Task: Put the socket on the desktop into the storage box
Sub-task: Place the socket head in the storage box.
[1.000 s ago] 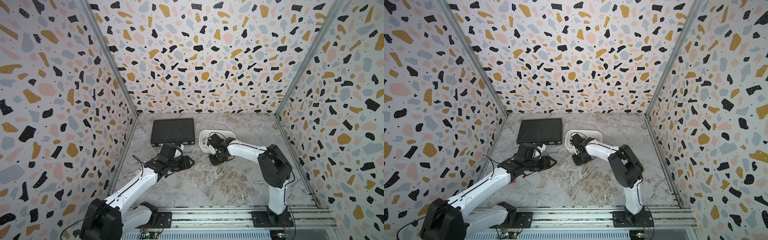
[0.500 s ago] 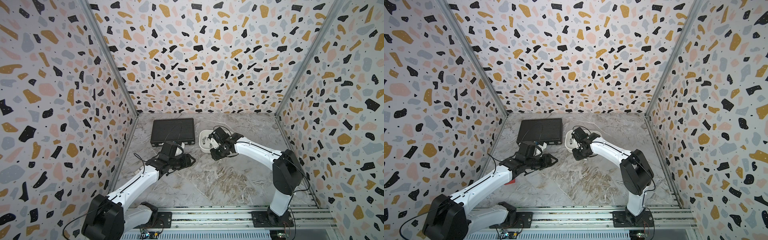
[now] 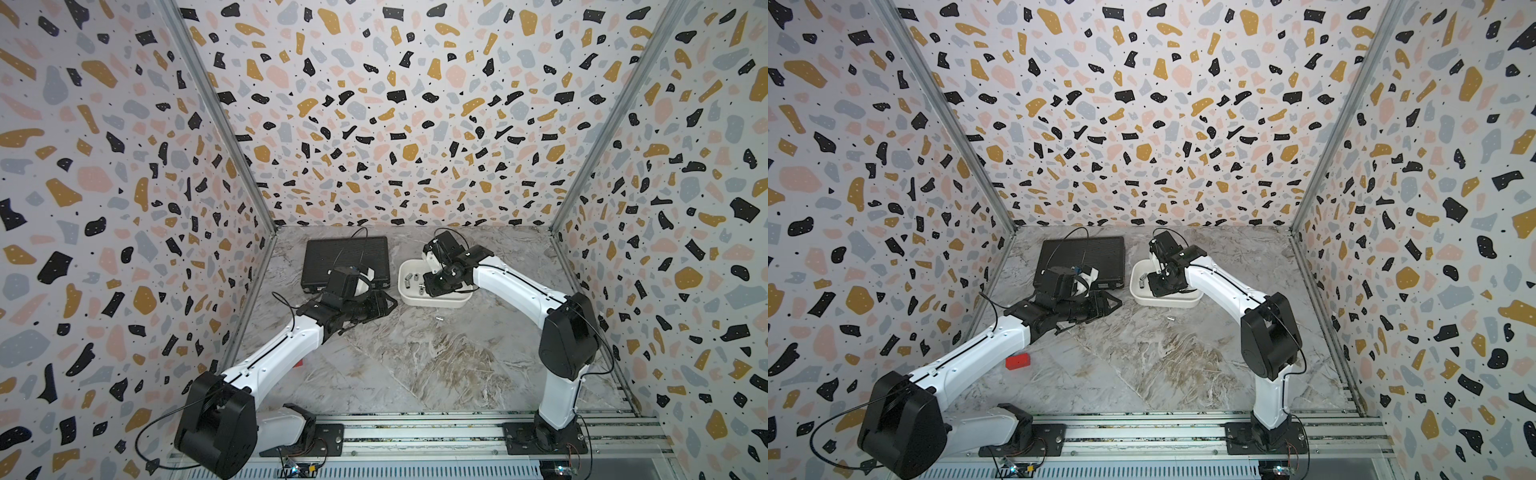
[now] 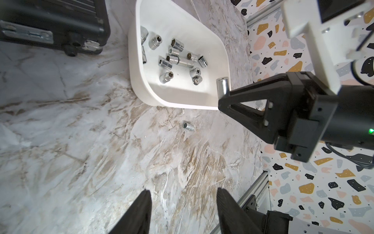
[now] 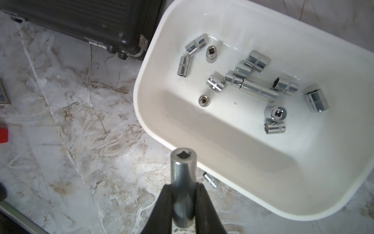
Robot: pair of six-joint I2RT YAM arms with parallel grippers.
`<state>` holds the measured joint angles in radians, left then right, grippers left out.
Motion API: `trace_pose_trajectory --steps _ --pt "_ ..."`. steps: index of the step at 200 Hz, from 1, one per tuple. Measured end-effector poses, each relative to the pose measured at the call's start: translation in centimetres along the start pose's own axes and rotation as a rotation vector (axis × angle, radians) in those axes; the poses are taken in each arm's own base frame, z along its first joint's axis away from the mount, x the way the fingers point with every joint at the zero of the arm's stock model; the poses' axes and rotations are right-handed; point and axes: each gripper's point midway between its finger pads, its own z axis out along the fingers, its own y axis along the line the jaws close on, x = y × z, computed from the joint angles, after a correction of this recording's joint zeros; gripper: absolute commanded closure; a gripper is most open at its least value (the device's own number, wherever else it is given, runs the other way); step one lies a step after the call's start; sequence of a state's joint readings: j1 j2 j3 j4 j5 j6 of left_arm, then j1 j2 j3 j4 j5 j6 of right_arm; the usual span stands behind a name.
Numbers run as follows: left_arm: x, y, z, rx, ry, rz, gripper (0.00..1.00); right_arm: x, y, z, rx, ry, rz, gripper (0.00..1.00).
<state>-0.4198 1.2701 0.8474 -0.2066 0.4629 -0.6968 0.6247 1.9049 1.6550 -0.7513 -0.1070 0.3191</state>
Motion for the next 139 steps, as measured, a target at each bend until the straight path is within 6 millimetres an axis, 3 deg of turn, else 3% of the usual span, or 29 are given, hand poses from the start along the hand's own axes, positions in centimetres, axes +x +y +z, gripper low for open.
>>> trace_pose_trajectory --steps 74,139 --pt "-0.9 -0.1 0.2 -0.006 -0.024 0.007 0.44 -2.8 -3.9 5.1 0.042 0.04 0.095 0.86" --pt "-1.2 0.3 0.2 -0.031 -0.044 0.007 0.44 -4.8 -4.0 7.7 0.025 0.042 0.109 0.85"
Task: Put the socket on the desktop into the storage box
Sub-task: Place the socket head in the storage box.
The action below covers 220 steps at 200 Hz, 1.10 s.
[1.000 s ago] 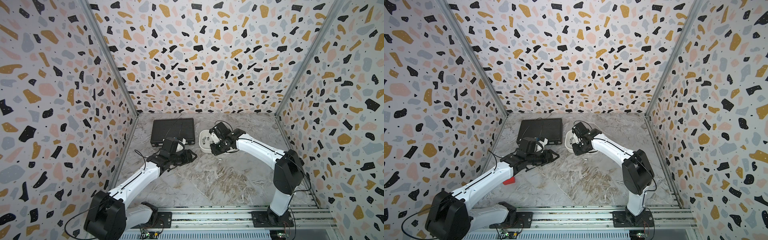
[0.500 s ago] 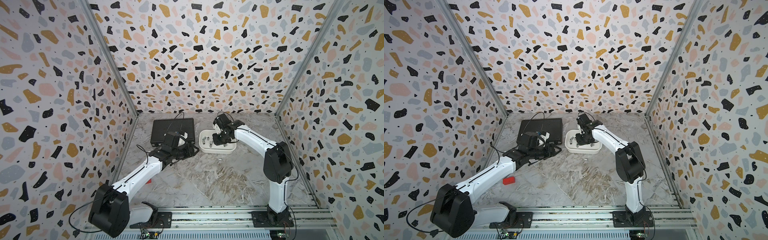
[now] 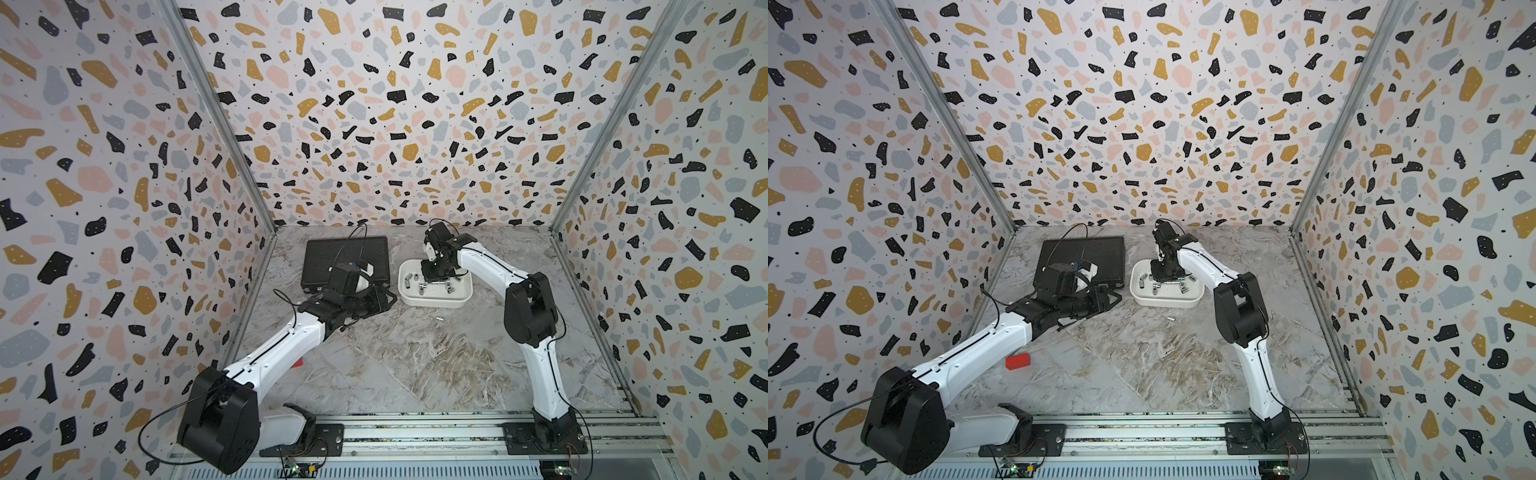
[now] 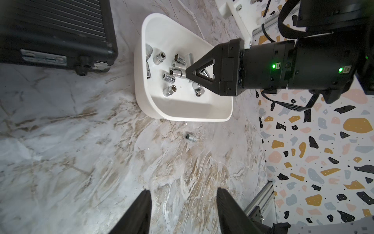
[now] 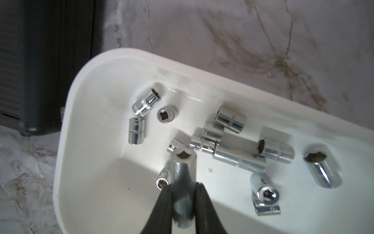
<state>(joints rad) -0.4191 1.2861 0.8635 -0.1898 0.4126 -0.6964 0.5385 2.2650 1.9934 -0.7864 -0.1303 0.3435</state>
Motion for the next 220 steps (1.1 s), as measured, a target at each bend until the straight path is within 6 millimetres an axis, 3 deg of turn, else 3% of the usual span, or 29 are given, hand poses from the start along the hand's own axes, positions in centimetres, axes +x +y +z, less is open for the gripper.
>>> trace_pose_trajectory --steps 50,120,154,186,220 --pt "0.2 0.6 0.1 -0.015 -0.001 -0.007 0.44 -0.5 0.1 1.3 -0.01 0.013 0.008 0.83" --pt "0.4 0.9 0.2 -0.023 0.001 -0.009 0.44 -0.7 0.2 1.4 -0.012 0.015 0.023 0.59" --pt "0.3 1.0 0.2 -0.027 -0.002 -0.008 0.44 -0.6 0.1 1.3 -0.01 0.017 0.023 0.56" --pt "0.3 1.2 0.2 -0.036 -0.005 -0.007 0.44 0.3 0.0 -0.1 -0.009 0.019 0.024 0.56" --pt "0.6 1.6 0.3 -0.048 0.001 -0.009 0.44 0.8 0.3 -3.2 -0.021 -0.018 0.019 0.5"
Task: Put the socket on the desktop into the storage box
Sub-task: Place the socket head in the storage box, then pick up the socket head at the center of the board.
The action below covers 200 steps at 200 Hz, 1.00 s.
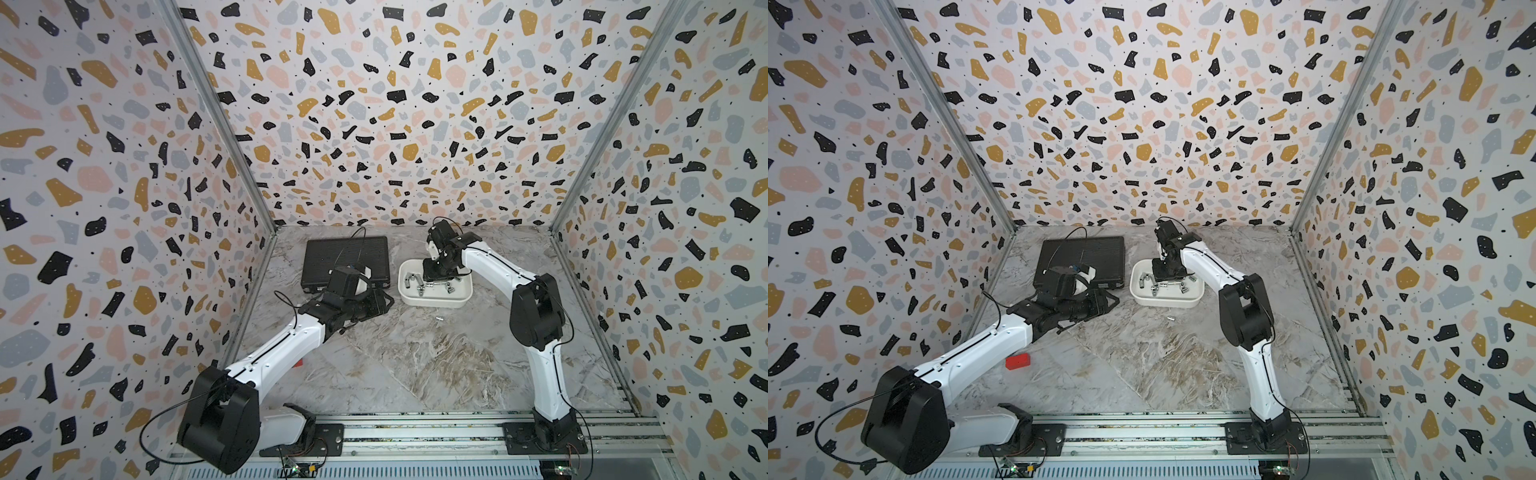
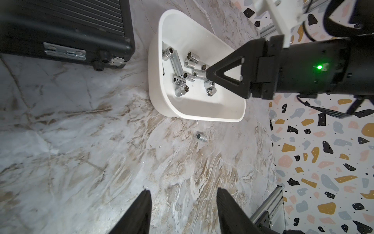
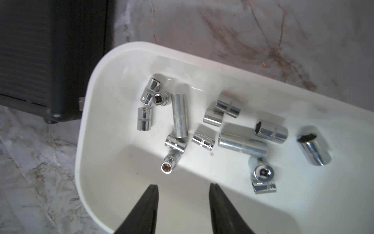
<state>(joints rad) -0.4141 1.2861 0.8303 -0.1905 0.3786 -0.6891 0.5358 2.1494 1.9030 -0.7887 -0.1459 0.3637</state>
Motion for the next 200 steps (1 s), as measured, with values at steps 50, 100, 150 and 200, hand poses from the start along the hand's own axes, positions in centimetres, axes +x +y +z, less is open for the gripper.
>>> trace_pose_trajectory --steps 50,100,150,200 --pt "0.7 0.9 -0.1 -0.031 0.013 0.01 0.44 1.7 0.1 -4.3 -0.018 -0.059 0.009 0.47" --pt "1.8 1.4 -0.9 -0.038 0.015 0.022 0.44 5.7 -0.6 -6.2 -0.009 -0.049 0.029 0.45" --pt "2.7 1.5 -2.0 -0.033 0.009 0.036 0.44 8.9 -1.7 -7.3 0.014 -0.04 0.058 0.43" --pt "3.7 2.1 -2.3 -0.037 0.016 0.032 0.44 11.4 -3.1 -6.1 0.058 -0.012 0.118 0.39"
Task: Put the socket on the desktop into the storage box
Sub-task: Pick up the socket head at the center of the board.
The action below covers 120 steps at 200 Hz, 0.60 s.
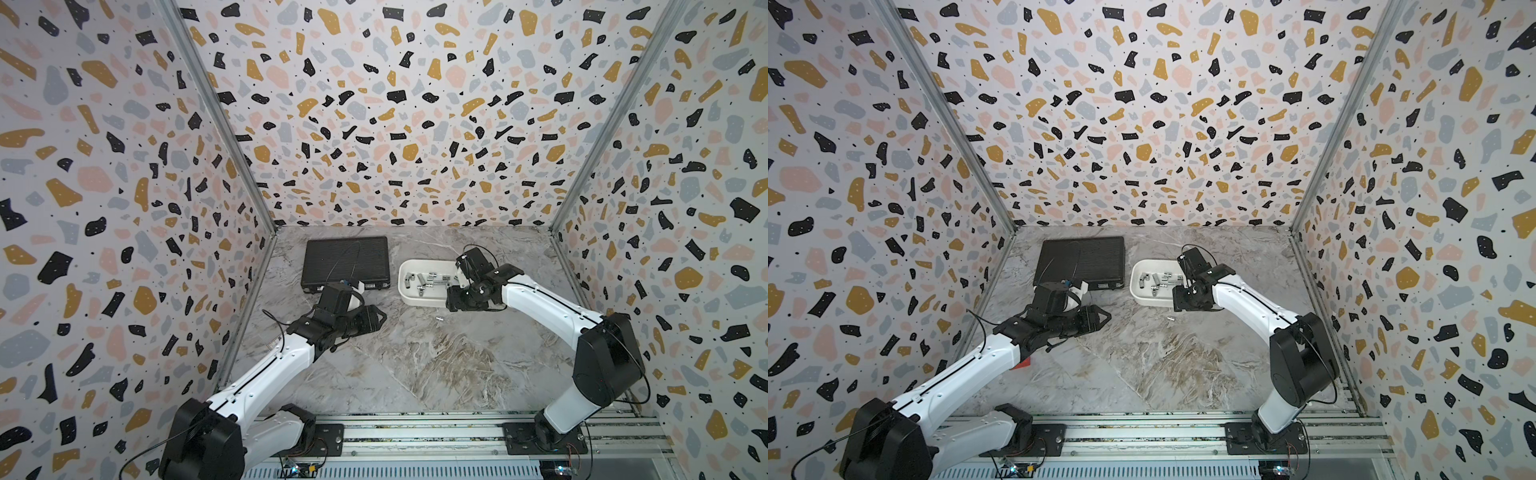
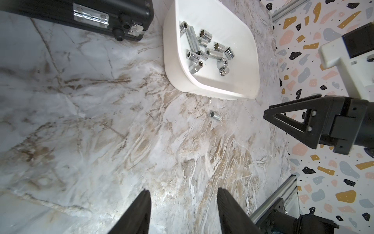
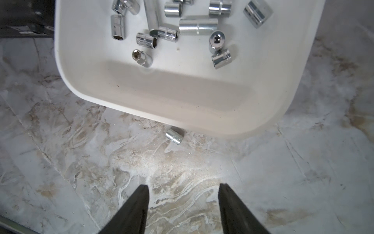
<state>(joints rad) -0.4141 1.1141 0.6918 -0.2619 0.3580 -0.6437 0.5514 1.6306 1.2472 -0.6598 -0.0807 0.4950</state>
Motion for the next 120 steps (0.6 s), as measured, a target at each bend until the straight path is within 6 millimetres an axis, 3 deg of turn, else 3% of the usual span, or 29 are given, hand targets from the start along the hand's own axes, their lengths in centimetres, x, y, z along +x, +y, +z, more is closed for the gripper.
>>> trace_pose_trajectory --steps 71,120 --pt "0.9 -0.1 -0.3 0.016 0.007 0.003 0.43 0.1 0.3 1.7 0.036 -0.034 0.063 0.39" --pt "1.5 -0.2 -0.2 0.025 0.023 0.006 0.43 0.7 0.2 4.5 0.067 0.003 0.101 0.4"
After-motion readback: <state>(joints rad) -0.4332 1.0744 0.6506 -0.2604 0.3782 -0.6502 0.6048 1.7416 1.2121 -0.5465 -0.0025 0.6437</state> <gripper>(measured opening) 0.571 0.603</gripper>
